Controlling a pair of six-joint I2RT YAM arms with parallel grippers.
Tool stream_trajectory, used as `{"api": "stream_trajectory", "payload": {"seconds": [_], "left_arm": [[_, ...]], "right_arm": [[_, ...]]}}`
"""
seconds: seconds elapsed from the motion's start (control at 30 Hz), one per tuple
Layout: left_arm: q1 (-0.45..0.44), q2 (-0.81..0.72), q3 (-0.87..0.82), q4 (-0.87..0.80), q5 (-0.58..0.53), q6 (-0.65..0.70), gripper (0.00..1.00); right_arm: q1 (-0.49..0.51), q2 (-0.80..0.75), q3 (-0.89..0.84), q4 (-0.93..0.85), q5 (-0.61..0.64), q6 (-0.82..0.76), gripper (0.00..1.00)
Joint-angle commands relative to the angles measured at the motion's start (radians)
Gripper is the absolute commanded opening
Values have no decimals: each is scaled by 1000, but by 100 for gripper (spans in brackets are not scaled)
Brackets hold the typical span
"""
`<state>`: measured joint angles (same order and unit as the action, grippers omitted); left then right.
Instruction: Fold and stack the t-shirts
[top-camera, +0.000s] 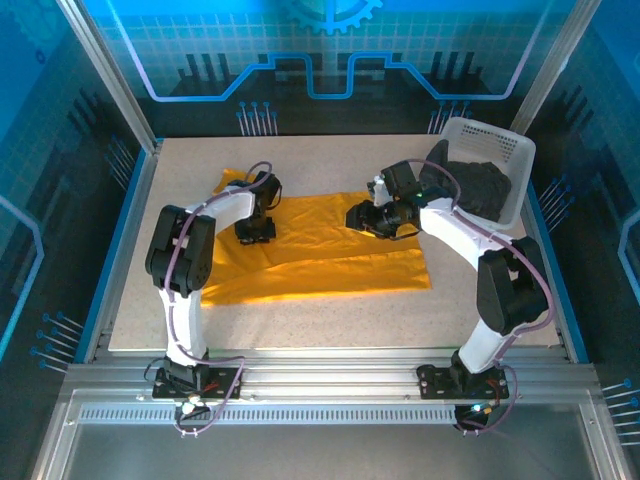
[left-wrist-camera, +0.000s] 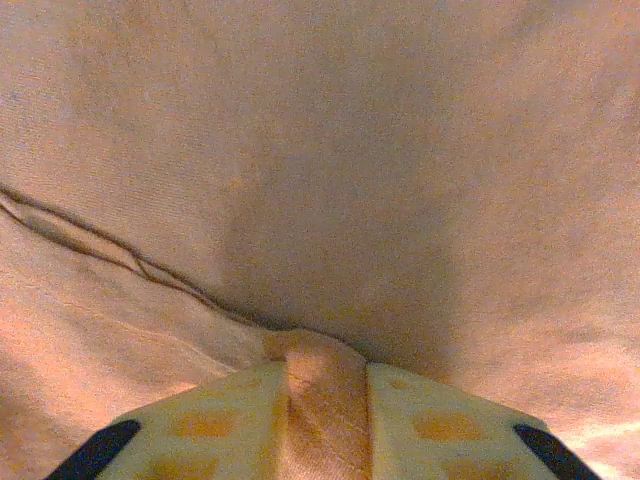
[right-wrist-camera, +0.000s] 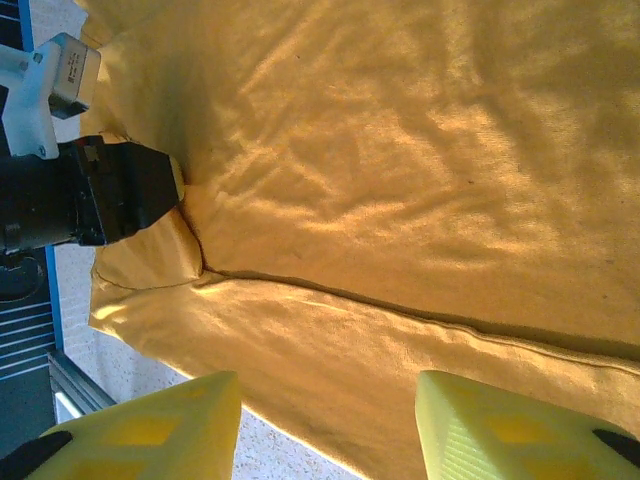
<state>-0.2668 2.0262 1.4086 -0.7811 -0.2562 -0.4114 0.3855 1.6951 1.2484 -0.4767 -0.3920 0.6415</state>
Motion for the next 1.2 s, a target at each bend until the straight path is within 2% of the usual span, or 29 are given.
{"api": "stream_trajectory", "payload": {"seconds": [0.0,0.17,0.5,0.73,0.77,0.8,0.9,1.03,1.1,1.17], "left_arm": [[-17,-9,-19,-17,-47,23,12],[-28,-71,-24,-1,-91,14,0],[-61,-192,-40,21,-95,-36,0],[-71,-156,-42,4,-95,-12,0],[-71,-153,-43,3,-98,-6,9],[-71,-153,-41,3,-105,-1,24],[-72,-175,-31,-18,-132,-10,50],[-69,-290,-68,-87,-165,-106,50],[-47,-372,-140,-111,-145,-183,45],[20,-458,-245,-116,-72,-270,38]], "right_arm": [[1,15,16,4,-24,10,50],[1,9,5,6,-24,12,49],[2,0,-9,14,-24,19,49],[3,-2,-18,24,-35,27,49],[3,-2,-19,23,-35,27,49],[5,-4,-20,20,-34,26,49],[6,-13,-23,-6,-1,23,48],[-4,-41,-53,-107,136,48,43],[-21,-67,-115,-106,172,78,40],[-31,-85,-174,-96,186,90,36]]}}
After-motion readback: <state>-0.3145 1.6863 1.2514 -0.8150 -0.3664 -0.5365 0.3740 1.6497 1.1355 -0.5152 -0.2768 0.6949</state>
